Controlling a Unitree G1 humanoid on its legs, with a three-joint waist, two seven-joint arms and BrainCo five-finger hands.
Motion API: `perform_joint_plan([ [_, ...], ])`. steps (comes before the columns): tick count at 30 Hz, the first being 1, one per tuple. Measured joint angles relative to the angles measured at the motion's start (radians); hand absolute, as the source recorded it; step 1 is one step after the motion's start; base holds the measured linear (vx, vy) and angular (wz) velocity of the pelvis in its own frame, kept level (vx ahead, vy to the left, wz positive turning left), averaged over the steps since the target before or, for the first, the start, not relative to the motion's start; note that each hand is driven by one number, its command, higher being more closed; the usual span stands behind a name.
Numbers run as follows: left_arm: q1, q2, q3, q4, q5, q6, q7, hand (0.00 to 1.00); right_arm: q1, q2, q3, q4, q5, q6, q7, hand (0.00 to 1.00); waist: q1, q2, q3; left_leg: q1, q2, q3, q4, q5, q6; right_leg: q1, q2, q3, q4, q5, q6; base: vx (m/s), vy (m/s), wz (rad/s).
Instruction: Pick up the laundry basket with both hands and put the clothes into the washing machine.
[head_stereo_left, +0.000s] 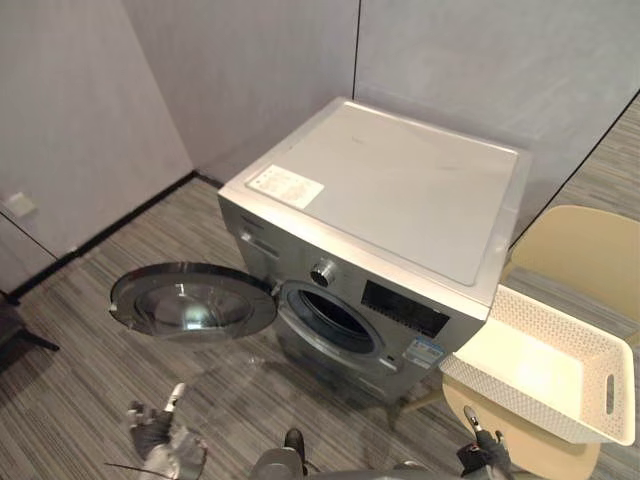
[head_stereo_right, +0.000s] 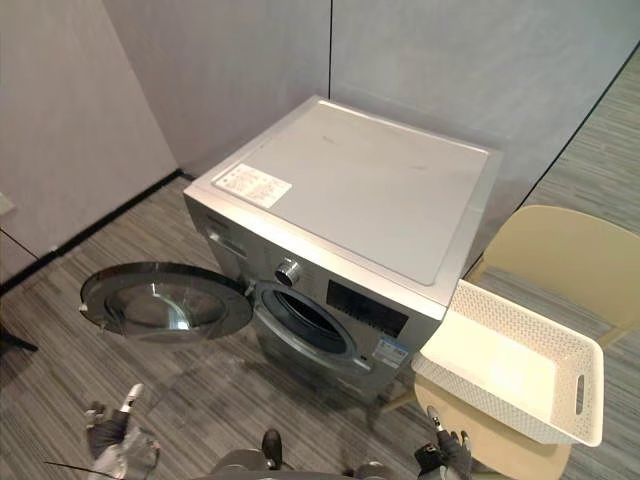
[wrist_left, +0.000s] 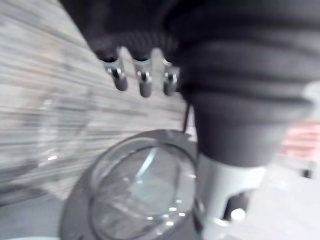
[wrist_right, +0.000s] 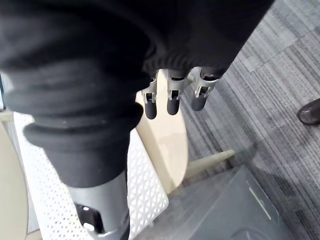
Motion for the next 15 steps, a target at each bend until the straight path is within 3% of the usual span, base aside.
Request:
perform_joint_plan([
  [1, 0.011, -0.001, 0.013, -0.048, 0.026, -0.002, 0.015, 0.0, -0.022, -0.03, 0.024, 0.003, -0.028, 0.0, 0.001, 0.0, 0.011, 0.024, -0.015, -0.006, 0.0, -0.014, 0.011, 0.0, 0.0, 0.008, 0.007, -0.002, -0.02, 0.012, -0.002, 0.04, -0.018, -0.01],
  [4, 0.01, -0.001, 0.017, -0.161, 0.053, 0.0, 0.028, 0.0, -0.066, -0.057, 0.048, 0.004, -0.038, 0.001, 0.002, 0.0, 0.017, 0.049, -0.022, -0.062, -0.003, -0.035, 0.083, 0.001, 0.0, 0.017, 0.008, -0.03, -0.041, 0.028, -0.013, 0.02, 0.009, 0.26],
  [6, -0.002, 0.007, 0.016, -0.313, 0.163, 0.002, 0.036, 0.0, -0.137, -0.086, 0.066, 0.026, -0.036, 0.0, 0.003, 0.0, 0.019, 0.072, -0.013, -0.117, -0.015, -0.037, 0.139, 0.04, -0.006, 0.018, -0.008, -0.068, -0.036, 0.032, -0.022, -0.04, 0.024, 0.54],
  [7, -0.017, 0.013, 0.016, -0.332, 0.193, 0.004, 0.037, 0.0, -0.155, -0.087, 0.063, 0.042, -0.034, 0.001, 0.0, 0.0, 0.017, 0.066, -0.012, -0.112, -0.028, -0.037, 0.116, 0.071, -0.009, 0.016, -0.025, -0.08, -0.04, 0.039, -0.034, -0.08, 0.049, 0.46],
  [8, -0.044, 0.023, 0.016, -0.367, 0.255, 0.012, 0.038, 0.0, -0.177, -0.088, 0.063, 0.072, -0.035, 0.0, -0.001, 0.0, 0.022, 0.06, 0.003, -0.126, -0.023, -0.004, 0.218, 0.028, 0.024, 0.021, -0.05, -0.098, -0.037, 0.044, -0.04, -0.06, 0.036, 0.3],
  [9, -0.052, 0.032, 0.014, -0.379, 0.292, 0.014, 0.039, 0.0, -0.184, -0.093, 0.068, 0.075, -0.035, 0.003, 0.0, 0.0, 0.02, 0.07, 0.008, -0.133, 0.016, 0.037, 0.362, -0.042, 0.056, 0.037, -0.059, -0.103, -0.034, 0.045, -0.039, -0.11, 0.086, 0.32],
  [10, -0.063, 0.053, 0.009, -0.384, 0.325, 0.022, 0.044, 0.0, -0.17, -0.094, 0.076, 0.069, -0.034, 0.007, 0.004, 0.0, 0.01, 0.08, 0.004, -0.101, 0.079, 0.071, 0.482, -0.082, 0.037, 0.061, -0.081, -0.115, -0.032, 0.049, -0.036, -0.11, 0.084, 0.29],
  [11, -0.069, 0.063, 0.007, -0.385, 0.334, 0.023, 0.046, 0.0, -0.163, -0.092, 0.083, 0.065, -0.034, 0.008, 0.006, 0.0, -0.004, 0.079, 0.003, -0.08, 0.102, 0.081, 0.494, -0.082, 0.037, 0.07, -0.092, -0.128, -0.034, 0.051, -0.032, -0.13, 0.127, 0.46],
  [13, -0.107, 0.098, -0.017, -0.386, 0.372, 0.028, 0.061, 0.0, -0.125, -0.095, 0.103, 0.036, -0.022, 0.011, 0.011, 0.0, -0.03, 0.083, -0.007, -0.04, 0.179, 0.099, 0.454, -0.081, 0.036, 0.072, -0.113, -0.172, -0.04, 0.063, -0.01, -0.07, 0.13, 0.7],
  [15, -0.182, 0.136, -0.043, -0.386, 0.396, 0.03, 0.061, 0.0, -0.093, -0.106, 0.102, 0.03, 0.012, 0.014, 0.012, 0.0, -0.066, 0.104, -0.024, -0.036, 0.217, 0.051, 0.298, -0.053, -0.007, 0.045, -0.142, -0.235, -0.011, 0.074, 0.011, 0.02, 0.284, 1.12],
])
